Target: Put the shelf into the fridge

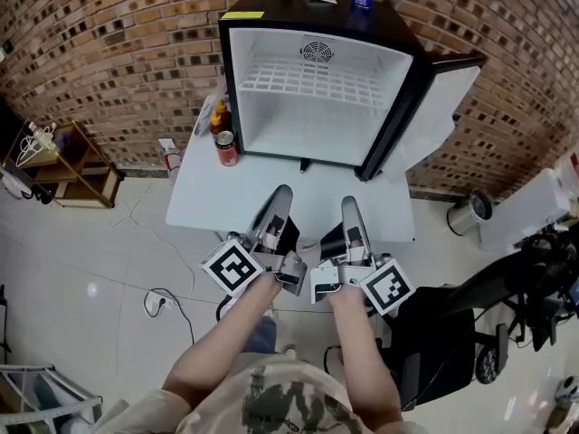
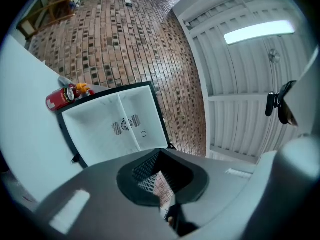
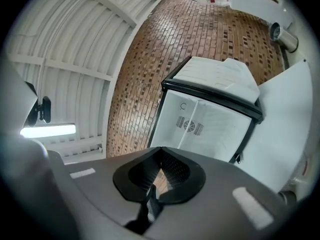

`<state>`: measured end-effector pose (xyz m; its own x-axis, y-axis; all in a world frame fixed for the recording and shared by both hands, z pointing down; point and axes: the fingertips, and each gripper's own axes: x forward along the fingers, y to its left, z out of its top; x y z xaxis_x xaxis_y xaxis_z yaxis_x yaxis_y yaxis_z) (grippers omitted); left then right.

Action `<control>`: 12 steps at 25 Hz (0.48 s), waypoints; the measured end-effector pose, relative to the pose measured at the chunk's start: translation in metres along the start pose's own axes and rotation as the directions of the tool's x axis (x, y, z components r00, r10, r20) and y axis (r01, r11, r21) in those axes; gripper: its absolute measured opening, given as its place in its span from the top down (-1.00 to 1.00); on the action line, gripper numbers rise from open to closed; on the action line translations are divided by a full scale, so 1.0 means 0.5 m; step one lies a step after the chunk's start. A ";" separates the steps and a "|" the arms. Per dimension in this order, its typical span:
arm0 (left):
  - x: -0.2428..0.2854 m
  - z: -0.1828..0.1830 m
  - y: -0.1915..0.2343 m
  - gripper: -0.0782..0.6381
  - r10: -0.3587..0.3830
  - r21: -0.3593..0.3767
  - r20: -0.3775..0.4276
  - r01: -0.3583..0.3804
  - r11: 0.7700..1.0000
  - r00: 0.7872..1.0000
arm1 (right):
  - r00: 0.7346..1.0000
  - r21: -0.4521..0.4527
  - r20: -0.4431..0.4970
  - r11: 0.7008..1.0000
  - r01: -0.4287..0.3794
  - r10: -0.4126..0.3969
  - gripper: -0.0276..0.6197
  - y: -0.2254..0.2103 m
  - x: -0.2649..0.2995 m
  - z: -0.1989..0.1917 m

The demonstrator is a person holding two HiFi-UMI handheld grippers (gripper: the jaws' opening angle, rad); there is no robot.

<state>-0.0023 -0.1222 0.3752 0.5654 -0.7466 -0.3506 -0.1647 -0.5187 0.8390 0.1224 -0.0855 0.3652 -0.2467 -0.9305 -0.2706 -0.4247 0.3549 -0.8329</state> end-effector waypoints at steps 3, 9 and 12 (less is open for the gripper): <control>-0.050 -0.025 -0.019 0.78 0.039 0.064 -0.010 -0.038 0.997 0.999 | 1.000 0.018 -0.001 1.000 -0.009 0.009 0.91 0.017 -0.058 -0.004; -0.115 -0.058 -0.087 0.78 0.028 0.063 0.002 -0.029 0.998 1.000 | 1.000 0.036 -0.019 0.999 -0.023 0.024 0.91 0.053 -0.141 -0.021; -0.147 -0.059 -0.109 0.78 0.042 0.089 0.009 -0.043 0.995 0.999 | 0.999 0.043 -0.032 0.999 -0.033 0.034 0.91 0.071 -0.168 -0.033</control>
<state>-0.0112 -0.0266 0.3675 0.5510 -0.7713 -0.3186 -0.2596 -0.5213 0.8130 0.1135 0.0065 0.3664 -0.2888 -0.9145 -0.2831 -0.3783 0.3807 -0.8438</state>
